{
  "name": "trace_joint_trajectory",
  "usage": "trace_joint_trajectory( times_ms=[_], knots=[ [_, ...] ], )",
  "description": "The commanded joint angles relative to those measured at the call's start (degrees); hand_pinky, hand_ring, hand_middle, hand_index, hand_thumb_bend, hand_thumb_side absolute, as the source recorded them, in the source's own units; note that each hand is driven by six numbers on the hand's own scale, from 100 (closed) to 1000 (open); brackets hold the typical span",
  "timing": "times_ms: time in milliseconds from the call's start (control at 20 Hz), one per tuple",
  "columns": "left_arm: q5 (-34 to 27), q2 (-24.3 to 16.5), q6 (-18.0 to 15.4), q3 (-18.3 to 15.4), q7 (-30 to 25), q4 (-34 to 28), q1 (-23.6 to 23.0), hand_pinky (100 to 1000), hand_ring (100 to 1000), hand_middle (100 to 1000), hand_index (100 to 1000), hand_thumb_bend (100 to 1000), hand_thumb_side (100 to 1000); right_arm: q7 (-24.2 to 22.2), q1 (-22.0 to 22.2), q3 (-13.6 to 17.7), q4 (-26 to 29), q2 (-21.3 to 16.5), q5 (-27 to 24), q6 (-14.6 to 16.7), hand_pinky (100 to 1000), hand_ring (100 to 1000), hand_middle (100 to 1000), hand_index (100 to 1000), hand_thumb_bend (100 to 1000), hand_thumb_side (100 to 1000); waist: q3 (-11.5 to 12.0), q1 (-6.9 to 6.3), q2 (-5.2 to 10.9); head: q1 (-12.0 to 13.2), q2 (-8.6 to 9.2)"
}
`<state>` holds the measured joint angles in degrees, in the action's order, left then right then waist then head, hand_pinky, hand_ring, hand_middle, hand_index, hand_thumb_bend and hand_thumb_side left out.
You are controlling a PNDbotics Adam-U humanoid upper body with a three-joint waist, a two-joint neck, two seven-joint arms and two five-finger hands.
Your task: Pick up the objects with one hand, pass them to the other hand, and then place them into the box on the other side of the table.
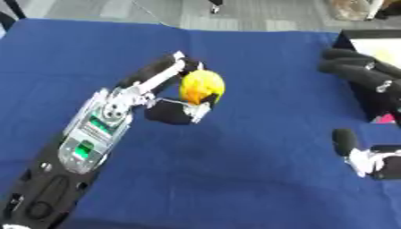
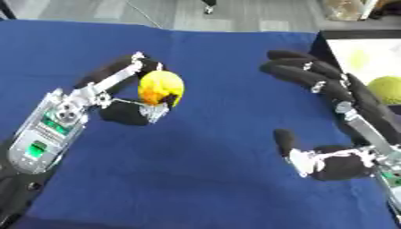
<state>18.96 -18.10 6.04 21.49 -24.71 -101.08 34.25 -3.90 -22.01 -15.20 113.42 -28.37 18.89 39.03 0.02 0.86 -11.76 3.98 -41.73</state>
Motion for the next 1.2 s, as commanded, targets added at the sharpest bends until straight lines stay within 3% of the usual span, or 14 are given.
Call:
trace_joint_trajectory(
  times_ms=[50,650,1200],
  knots=[
    [-3.2,1.3,-0.4,1.9,-1.2,-1.3,1.7,502,337,355,640,100,300,-0.2,-1.4,-0.4,1.2,0.3,0.4,0.3,934,953,864,961,100,446,0.0,0.03,1.24,-1.1,-0.55],
    [-13.9,4.5,1.1,6.9,-4.8,-1.9,5.3,517,346,363,649,100,328,0.2,-3.9,-1.6,1.2,2.0,2.5,0.5,931,944,870,970,100,406,0.3,0.13,1.40,-2.9,-1.54],
    [-23.2,5.8,4.4,8.1,-5.3,-3.7,8.2,526,357,373,658,100,363,1.2,-3.9,-2.7,1.2,2.1,5.3,1.2,930,943,872,976,100,313,0.4,0.28,1.21,-2.9,-1.59]
  ],
)
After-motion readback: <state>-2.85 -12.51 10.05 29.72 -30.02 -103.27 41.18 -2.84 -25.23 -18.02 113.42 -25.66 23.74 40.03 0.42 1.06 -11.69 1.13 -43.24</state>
